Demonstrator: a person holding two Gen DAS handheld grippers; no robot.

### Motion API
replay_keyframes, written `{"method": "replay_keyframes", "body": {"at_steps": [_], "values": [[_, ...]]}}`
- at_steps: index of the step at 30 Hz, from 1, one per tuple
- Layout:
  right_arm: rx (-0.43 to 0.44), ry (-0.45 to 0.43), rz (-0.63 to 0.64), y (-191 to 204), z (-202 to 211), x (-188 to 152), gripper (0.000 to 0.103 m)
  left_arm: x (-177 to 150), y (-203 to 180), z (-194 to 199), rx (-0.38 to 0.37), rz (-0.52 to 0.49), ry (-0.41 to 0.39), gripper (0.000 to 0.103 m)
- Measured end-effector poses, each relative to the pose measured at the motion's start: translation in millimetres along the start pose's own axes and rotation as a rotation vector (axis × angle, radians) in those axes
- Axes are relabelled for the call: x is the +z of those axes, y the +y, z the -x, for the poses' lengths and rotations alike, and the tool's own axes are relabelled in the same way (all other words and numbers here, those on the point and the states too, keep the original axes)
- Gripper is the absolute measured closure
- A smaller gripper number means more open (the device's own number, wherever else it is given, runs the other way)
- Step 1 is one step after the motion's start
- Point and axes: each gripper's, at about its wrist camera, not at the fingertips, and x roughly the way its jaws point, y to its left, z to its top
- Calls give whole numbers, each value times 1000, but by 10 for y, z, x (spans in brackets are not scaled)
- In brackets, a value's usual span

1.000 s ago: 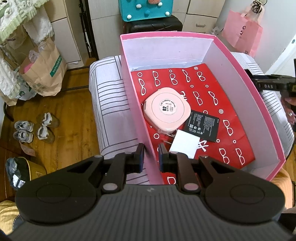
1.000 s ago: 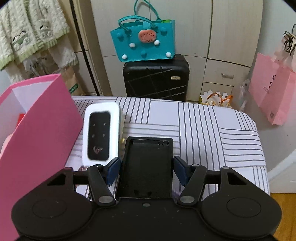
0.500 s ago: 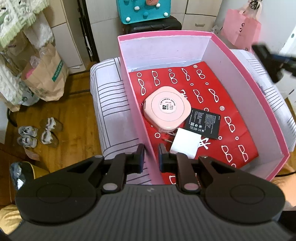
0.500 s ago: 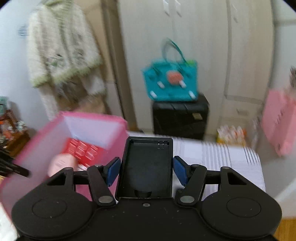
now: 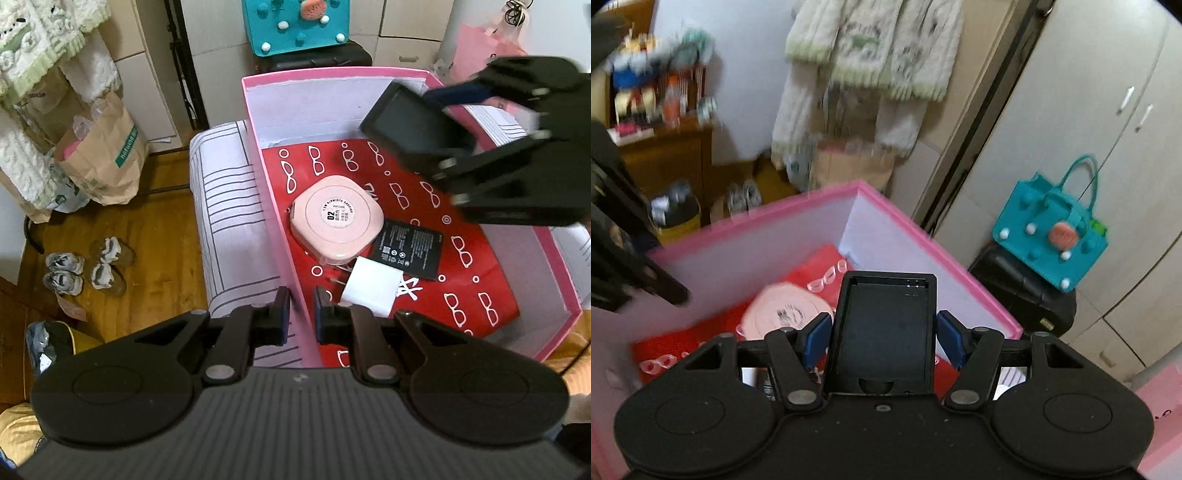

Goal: Organize rigid objects
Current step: 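Carry the black cradle into the box and release it behind the compact, then move the right tool back to the table and grasp the keys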

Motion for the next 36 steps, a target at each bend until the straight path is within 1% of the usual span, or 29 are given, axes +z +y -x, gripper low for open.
{"method": "replay_keyframes", "body": {"at_steps": [3,5,8,10,11,14,17,19,21,22,24,27,28,30,31,33,35,36], "values": [[-1,60,-22,-62,-282,19,36,-10,-5,10,-1,-8,6,91],[27,90,-46,-87,-388,13,36,14,6,1,-8,1,14,91],[158,137,-144,-189,-491,45,37,18,3,-1,-6,6,16,91],[184,136,-201,-264,-456,9,38,10,4,1,-5,7,14,91],[183,123,-225,-232,-443,-21,36,12,6,0,-4,9,14,91],[196,69,-315,-371,-290,-92,35,15,0,2,-2,15,15,91],[236,-30,-432,-493,5,-218,35,10,-7,13,2,20,12,91],[273,-86,-526,-549,208,-374,35,2,-10,19,6,26,8,91],[287,-133,-564,-559,376,-521,35,-5,-20,20,13,33,9,91],[278,-156,-565,-558,461,-594,35,-7,-30,22,19,33,9,91],[234,-205,-544,-565,661,-741,35,-13,-64,22,35,23,5,91],[72,-295,-578,-628,952,-1009,35,-21,-93,31,49,17,-1,91],[28,-311,-582,-654,1033,-1106,35,-21,-91,31,49,18,-1,91],[-23,-313,-593,-676,1145,-1275,35,-15,-87,22,41,25,4,91],[-33,-302,-586,-689,1165,-1345,34,-10,-75,15,36,34,13,91],[-76,-276,-581,-691,1205,-1506,30,-9,-66,3,31,45,27,91],[-107,-269,-560,-655,1209,-1632,23,-17,-82,1,44,40,24,91],[-131,-271,-546,-629,1191,-1713,22,-18,-93,2,49,34,20,91]]}}
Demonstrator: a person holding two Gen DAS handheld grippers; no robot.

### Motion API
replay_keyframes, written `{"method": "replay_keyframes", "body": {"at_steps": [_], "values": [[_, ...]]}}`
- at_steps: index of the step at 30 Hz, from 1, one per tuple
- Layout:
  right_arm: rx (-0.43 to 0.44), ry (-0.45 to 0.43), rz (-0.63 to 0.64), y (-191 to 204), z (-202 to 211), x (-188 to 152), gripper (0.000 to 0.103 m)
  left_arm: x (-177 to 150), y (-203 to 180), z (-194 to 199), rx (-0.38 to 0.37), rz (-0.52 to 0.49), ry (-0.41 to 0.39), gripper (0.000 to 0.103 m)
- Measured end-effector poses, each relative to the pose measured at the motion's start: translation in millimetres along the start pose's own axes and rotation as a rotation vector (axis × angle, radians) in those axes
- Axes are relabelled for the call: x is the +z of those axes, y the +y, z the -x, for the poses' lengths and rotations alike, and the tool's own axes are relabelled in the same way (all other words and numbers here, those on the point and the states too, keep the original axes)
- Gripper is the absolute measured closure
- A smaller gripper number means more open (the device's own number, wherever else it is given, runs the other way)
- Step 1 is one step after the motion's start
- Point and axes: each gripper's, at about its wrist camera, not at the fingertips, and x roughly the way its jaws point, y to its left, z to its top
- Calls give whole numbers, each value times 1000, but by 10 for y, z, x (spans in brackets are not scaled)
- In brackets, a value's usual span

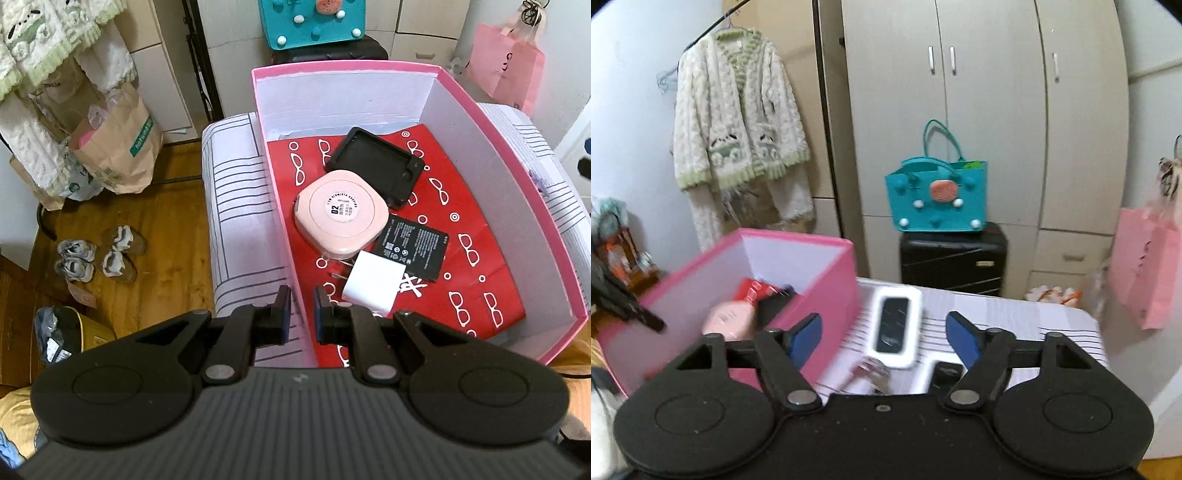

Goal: Organize rigid objects
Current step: 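Move the right tool back to the table and grasp the keys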

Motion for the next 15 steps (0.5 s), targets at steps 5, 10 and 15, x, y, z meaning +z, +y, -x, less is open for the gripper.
{"method": "replay_keyframes", "body": {"at_steps": [5,10,15], "values": [[-76,-45,2,-188,-79,-322,22,-66,-67,23,60,-7,-75,94],[-91,0,-7,-348,-281,-377,26,-65,-81,31,78,-17,-89,94],[69,98,-9,-308,-473,-454,26,-73,-71,25,66,-18,-85,94]]}}
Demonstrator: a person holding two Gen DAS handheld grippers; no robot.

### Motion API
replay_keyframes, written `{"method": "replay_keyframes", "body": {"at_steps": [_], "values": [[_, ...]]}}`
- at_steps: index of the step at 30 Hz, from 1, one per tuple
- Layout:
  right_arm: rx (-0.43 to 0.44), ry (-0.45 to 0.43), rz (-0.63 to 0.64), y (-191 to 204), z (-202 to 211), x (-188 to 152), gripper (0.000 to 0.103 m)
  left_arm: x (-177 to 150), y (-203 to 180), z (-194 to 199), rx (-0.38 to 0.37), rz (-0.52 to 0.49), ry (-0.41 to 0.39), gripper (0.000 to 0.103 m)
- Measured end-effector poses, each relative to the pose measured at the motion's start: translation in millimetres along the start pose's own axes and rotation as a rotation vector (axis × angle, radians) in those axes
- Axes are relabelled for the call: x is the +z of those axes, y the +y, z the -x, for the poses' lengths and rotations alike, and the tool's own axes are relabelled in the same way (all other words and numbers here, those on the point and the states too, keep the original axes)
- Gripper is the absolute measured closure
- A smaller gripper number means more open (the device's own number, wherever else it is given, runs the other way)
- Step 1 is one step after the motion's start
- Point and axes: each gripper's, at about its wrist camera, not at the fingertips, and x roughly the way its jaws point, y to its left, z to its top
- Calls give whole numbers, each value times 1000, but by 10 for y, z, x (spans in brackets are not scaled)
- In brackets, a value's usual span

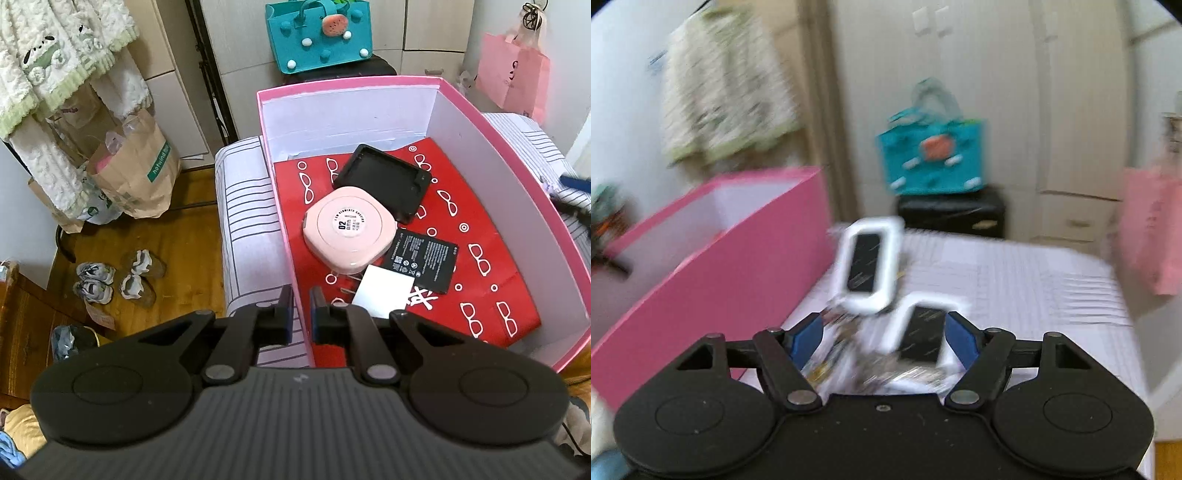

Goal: Organize rigid objects
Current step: 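Move the right tool back to the table and grasp the keys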

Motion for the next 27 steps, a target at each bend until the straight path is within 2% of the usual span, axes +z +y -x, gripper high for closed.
{"method": "replay_keyframes", "body": {"at_steps": [6,7,9,10,11,16,18,23,27], "values": [[-142,19,156,303,-256,-236,26,-20,30,-6,-18,7,-2,94],[-159,24,174,316,-293,-255,29,-22,32,-13,-19,9,0,94],[-215,20,234,363,-345,-284,43,-22,35,-23,-22,11,4,94],[-242,21,275,393,-357,-289,56,-22,35,-21,-22,9,4,94],[-250,23,301,423,-319,-283,62,-23,34,-20,-22,9,4,94],[-214,24,339,482,-214,-211,95,-25,35,-18,-25,4,3,94],[-190,34,327,484,-187,-175,103,-28,39,-18,-28,2,1,94],[-152,10,259,481,-80,-75,103,-34,51,-21,-37,2,-1,94],[-84,16,180,417,17,36,103,-44,46,-22,-38,-5,-3,93]]}}
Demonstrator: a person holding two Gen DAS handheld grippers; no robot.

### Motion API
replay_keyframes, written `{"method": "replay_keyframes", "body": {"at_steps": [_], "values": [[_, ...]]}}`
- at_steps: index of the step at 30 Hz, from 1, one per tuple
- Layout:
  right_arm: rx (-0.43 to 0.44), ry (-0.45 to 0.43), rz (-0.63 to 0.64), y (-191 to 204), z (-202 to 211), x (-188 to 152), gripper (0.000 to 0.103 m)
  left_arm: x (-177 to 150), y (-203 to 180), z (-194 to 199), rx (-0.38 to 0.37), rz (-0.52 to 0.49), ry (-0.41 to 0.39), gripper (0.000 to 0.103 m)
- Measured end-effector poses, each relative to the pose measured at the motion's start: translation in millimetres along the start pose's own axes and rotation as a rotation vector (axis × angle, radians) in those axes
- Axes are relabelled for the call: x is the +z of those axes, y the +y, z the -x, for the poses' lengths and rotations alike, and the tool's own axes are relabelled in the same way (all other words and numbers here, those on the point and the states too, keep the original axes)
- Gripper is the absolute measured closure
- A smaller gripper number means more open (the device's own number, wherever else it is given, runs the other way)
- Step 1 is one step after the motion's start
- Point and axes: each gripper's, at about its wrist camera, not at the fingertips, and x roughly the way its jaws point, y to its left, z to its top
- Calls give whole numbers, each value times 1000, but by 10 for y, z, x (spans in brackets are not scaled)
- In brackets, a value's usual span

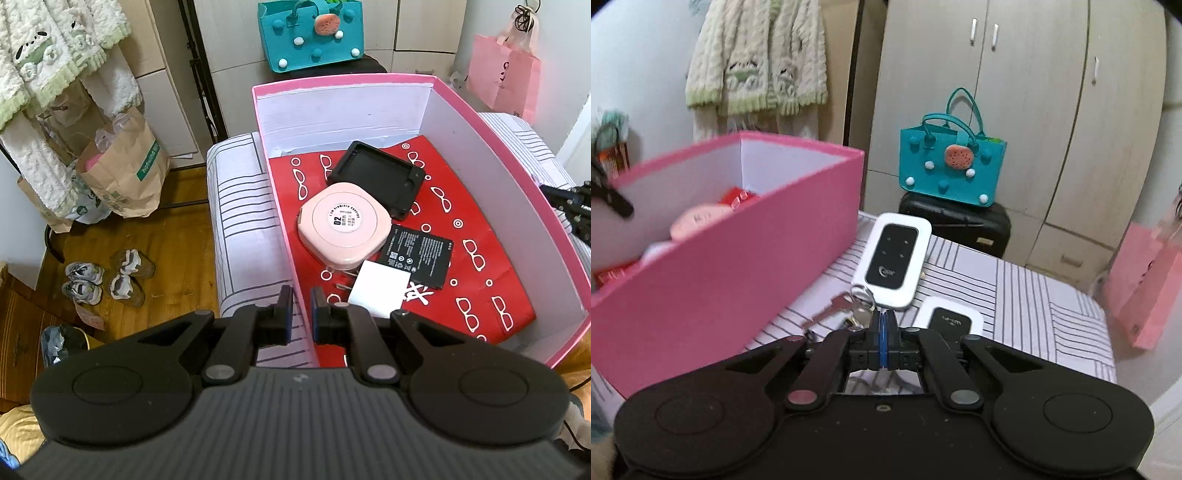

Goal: Organize rigid objects
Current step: 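Move the right tool back to the table and grasp the keys, then carry the keys into the box and release them beside the black battery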

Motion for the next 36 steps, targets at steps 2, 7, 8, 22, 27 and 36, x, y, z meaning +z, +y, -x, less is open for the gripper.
{"method": "replay_keyframes", "body": {"at_steps": [2,7,8,22,27,36], "values": [[30,35,-27,-34,-13,18,99,-4,4,-3,-3,0,2,93],[81,120,-160,-157,-29,-62,81,-11,6,-6,-8,-8,1,93],[78,127,-180,-177,-29,-94,74,-11,6,-7,-10,-9,0,93],[61,124,16,48,-160,-340,50,-27,6,-31,-17,-12,4,92],[58,88,8,-41,-188,-324,100,-35,8,-24,-19,-15,12,92],[164,67,-257,-331,-15,-163,100,-40,0,-28,-20,-18,17,92]]}}
